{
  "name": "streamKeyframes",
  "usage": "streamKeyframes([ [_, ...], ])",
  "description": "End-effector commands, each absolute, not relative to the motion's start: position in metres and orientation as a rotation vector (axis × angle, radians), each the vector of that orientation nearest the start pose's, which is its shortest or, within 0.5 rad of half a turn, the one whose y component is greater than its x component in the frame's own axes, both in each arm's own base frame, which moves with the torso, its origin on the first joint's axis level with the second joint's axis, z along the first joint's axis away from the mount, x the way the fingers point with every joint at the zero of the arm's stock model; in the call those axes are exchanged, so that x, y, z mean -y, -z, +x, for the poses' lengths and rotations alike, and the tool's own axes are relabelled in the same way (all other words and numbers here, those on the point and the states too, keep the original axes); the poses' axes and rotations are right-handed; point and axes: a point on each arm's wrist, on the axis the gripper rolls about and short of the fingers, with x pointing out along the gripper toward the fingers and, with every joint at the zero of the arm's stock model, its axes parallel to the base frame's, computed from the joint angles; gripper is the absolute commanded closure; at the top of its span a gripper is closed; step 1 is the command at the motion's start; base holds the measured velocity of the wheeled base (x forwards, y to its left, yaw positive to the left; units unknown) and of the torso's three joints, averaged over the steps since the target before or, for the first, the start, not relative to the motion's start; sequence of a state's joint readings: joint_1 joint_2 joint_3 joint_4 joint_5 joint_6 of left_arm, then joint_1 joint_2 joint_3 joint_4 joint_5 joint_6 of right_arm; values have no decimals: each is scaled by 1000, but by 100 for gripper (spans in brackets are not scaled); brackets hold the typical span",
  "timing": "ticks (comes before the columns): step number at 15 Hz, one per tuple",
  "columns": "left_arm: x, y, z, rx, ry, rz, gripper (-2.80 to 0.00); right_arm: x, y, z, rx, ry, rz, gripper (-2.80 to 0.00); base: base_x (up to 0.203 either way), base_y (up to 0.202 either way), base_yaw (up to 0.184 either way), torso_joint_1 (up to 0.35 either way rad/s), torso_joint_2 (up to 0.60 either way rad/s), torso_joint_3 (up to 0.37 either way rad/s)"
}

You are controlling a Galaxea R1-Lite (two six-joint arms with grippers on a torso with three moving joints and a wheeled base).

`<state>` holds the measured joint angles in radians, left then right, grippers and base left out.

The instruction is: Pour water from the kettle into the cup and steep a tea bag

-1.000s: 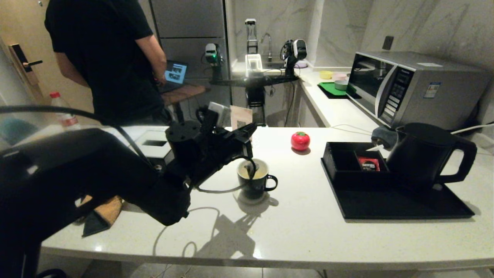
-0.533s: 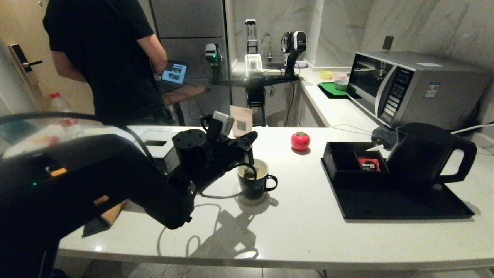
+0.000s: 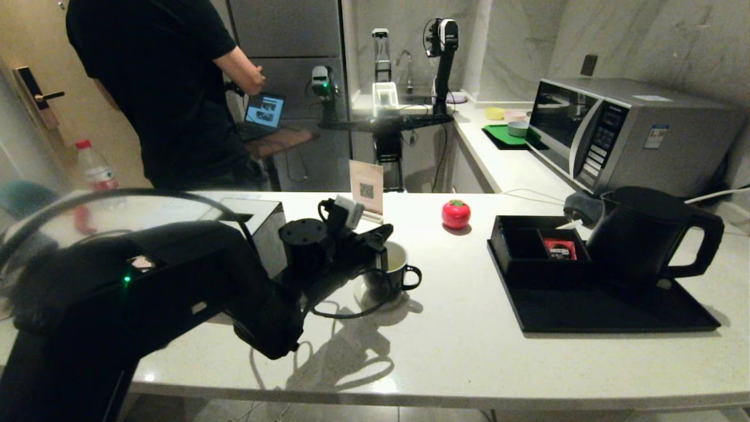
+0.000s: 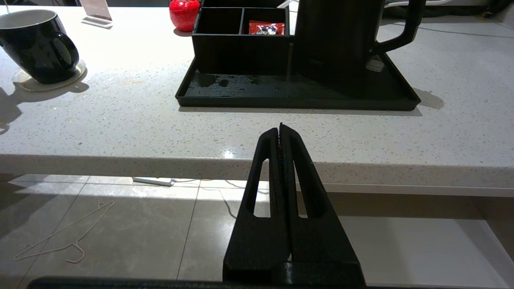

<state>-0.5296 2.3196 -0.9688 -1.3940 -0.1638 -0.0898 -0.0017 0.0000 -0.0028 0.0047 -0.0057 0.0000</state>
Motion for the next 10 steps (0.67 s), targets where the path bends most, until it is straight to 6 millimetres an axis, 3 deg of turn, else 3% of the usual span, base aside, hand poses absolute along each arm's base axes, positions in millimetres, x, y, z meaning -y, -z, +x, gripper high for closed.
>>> streamKeyframes([
  [1,215,-62,359,-2,696,-92,0,0,-76,-23,-2,9,0,0,0,0,0,0,0,0],
  [5,213,-77,358,33,694,-99,0,0,-76,-23,-2,8,0,0,0,0,0,0,0,0],
  [10,206,-115,351,123,694,-115,0,0,-76,-23,-2,8,0,0,0,0,0,0,0,0],
])
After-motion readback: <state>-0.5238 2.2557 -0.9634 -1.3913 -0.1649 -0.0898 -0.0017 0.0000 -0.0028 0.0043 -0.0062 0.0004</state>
